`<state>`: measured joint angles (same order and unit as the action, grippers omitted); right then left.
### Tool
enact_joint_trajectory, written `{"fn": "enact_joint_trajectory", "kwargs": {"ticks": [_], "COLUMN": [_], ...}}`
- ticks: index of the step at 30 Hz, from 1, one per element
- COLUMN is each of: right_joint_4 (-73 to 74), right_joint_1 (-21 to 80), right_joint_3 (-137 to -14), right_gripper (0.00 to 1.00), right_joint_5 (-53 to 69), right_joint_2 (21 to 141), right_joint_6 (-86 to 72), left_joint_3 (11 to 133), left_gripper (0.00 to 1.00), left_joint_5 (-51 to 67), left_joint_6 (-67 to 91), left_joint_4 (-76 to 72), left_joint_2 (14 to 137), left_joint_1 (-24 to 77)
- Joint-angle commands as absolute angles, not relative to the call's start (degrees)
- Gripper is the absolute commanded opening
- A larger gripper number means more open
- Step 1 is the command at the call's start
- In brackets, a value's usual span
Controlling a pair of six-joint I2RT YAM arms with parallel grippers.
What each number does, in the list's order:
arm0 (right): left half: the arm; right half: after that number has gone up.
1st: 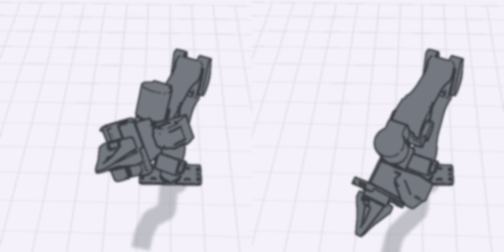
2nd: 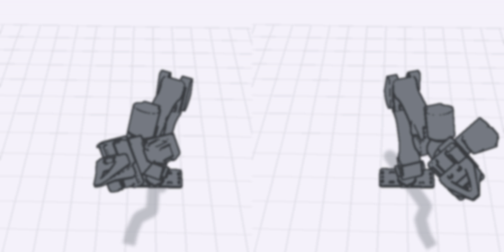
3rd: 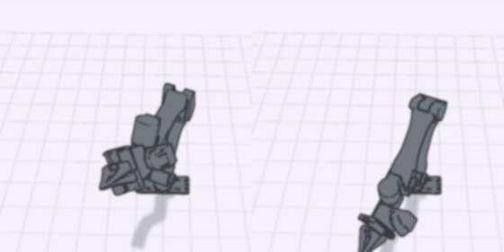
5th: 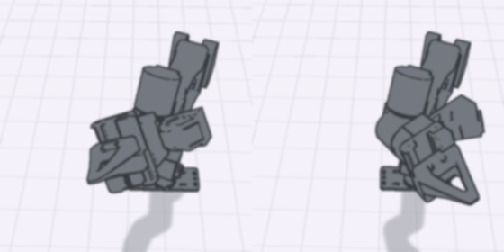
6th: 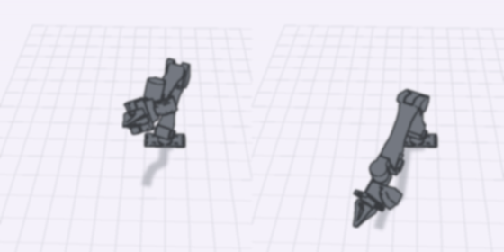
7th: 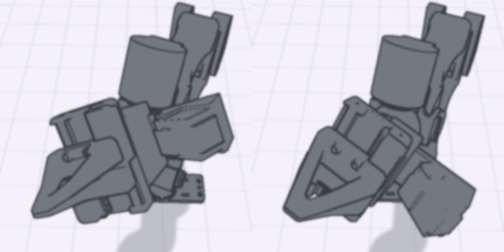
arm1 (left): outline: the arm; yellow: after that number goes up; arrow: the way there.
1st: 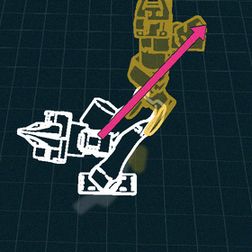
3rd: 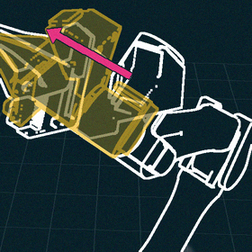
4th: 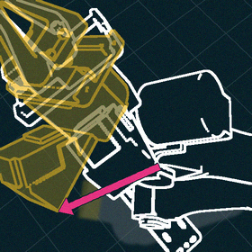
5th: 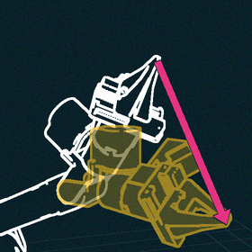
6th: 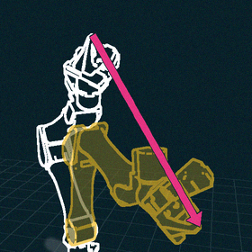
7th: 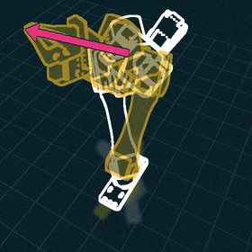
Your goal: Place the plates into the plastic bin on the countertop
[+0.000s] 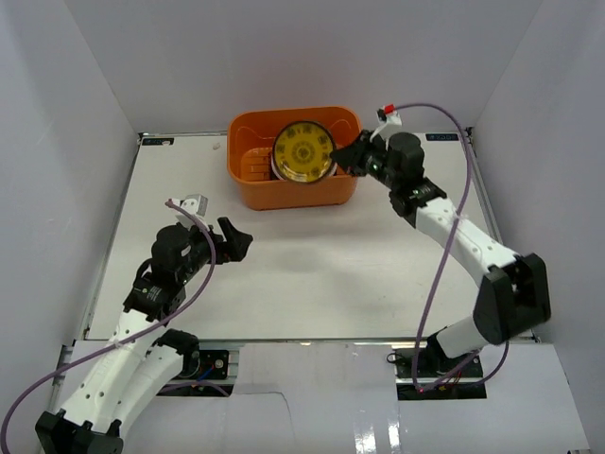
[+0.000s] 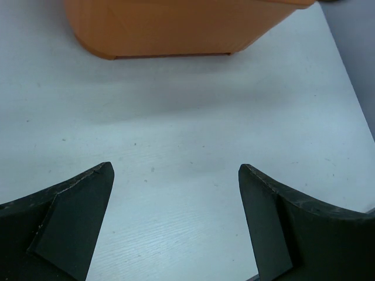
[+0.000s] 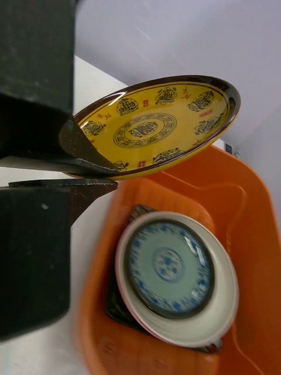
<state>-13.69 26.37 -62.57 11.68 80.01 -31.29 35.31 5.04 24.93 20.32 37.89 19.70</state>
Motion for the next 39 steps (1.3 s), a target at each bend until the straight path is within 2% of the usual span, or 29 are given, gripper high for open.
{"fn": "enact_joint_trajectory", "kwargs": {"ticks": [1,5,7,12,15,18,19,21,22,23,25,27,28,33,34,35,39], "right_joint_4": [-15.7,-8.9,-6.5,1.9,2.4,1.1,0.9,1.9,2.8,2.9,1.9,0.7,-1.4,-7.0,-7.6,-8.9,-7.5], "right_joint_1": [25.3,24.6,24.6,24.6,24.5,24.6,24.6,24.6,24.6,24.6,24.6,24.7,24.8,24.7,24.8,24.8,25.1], "right_joint_3": [-75.4,-94.9,-99.6,-113.3,-113.0,-109.3,-108.7,-108.8,-108.5,-107.7,-102.6,-97.1,-93.7,-67.0,-62.9,-54.8,-39.8], "right_gripper": [0.08,0.08,0.08,0.09,0.11,0.33,0.52,0.64,0.74,0.78,0.87,0.91,0.98,0.98,0.91,0.91,0.90], "right_joint_5": [3.4,1.3,1.1,1.1,0.8,2.2,2.5,2.2,2.2,3.7,5.1,5.5,5.5,6.5,6.5,7.0,6.2], "right_joint_2": [89.4,106.8,113.5,123.1,124.2,121.9,120.2,118.6,116.3,114.9,108.9,101.0,97.9,76.1,72.5,69.6,49.3], "right_joint_6": [-26.7,-24.3,-23.6,-23.1,-23.5,-24.1,-24.2,-23.3,-23.2,-23.0,-22.2,-21.1,-20.6,-19.9,-19.9,-20.2,-19.4], "left_joint_3": [37.5,37.9,38.0,38.0,38.2,38.2,38.2,38.4,38.4,38.4,38.5,38.5,38.5,39.8,40.4,41.8,43.9], "left_gripper": [0.98,0.98,0.98,0.98,0.98,0.98,0.98,0.98,0.98,0.98,0.98,0.98,0.98,0.98,0.98,0.98,0.98], "left_joint_5": [4.7,5.3,3.9,4.2,3.4,4.1,4.0,3.4,3.3,3.6,4.0,3.4,3.6,2.8,2.9,2.7,3.4], "left_joint_6": [22.7,21.9,21.6,22.2,22.3,22.1,22.0,21.9,21.8,21.7,21.5,21.8,21.9,22.8,22.7,22.5,22.3], "left_joint_4": [18.2,18.4,18.5,18.7,18.8,18.6,18.6,18.5,18.5,18.5,18.2,17.6,17.5,17.3,17.2,17.3,16.2], "left_joint_2": [35.1,32.9,32.0,31.4,31.8,31.6,31.8,32.6,32.9,32.9,32.9,32.8,32.9,33.4,33.7,34.3,35.0], "left_joint_1": [22.1,23.2,23.4,23.4,23.4,23.4,23.3,22.9,22.8,22.4,22.1,22.0,21.9,21.9,22.0,21.9,22.0]}}
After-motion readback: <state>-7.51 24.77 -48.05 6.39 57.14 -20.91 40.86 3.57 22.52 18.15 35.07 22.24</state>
